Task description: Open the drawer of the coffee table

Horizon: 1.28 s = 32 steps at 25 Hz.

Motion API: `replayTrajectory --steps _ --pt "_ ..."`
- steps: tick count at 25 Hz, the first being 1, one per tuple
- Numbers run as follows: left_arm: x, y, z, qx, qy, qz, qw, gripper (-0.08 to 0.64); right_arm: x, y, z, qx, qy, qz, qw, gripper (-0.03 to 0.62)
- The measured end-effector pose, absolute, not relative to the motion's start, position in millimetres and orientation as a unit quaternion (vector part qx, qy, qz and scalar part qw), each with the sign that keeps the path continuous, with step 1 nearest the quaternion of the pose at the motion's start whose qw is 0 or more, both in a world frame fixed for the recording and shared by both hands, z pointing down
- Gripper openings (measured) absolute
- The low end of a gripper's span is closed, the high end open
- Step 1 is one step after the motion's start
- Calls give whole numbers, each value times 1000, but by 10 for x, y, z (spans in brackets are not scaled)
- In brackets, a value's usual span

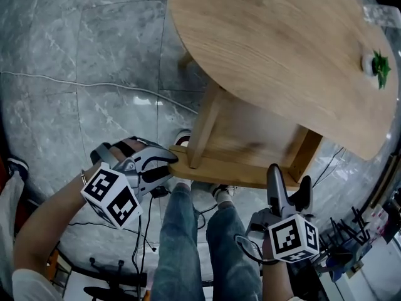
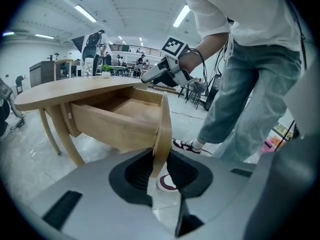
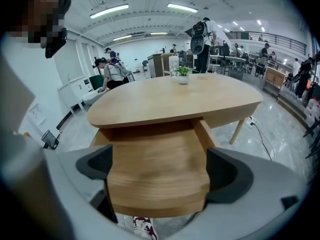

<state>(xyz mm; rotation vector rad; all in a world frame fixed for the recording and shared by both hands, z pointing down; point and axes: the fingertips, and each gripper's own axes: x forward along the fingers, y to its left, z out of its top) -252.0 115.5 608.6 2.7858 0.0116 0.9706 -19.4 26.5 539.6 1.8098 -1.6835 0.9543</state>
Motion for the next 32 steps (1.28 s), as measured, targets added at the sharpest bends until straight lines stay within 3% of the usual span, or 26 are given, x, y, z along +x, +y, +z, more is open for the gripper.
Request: replayTrajectory --steps 32 --pt "-2560 1180 6599 926 20 368 79 103 -152 422 5459 665 -614 351 239 588"
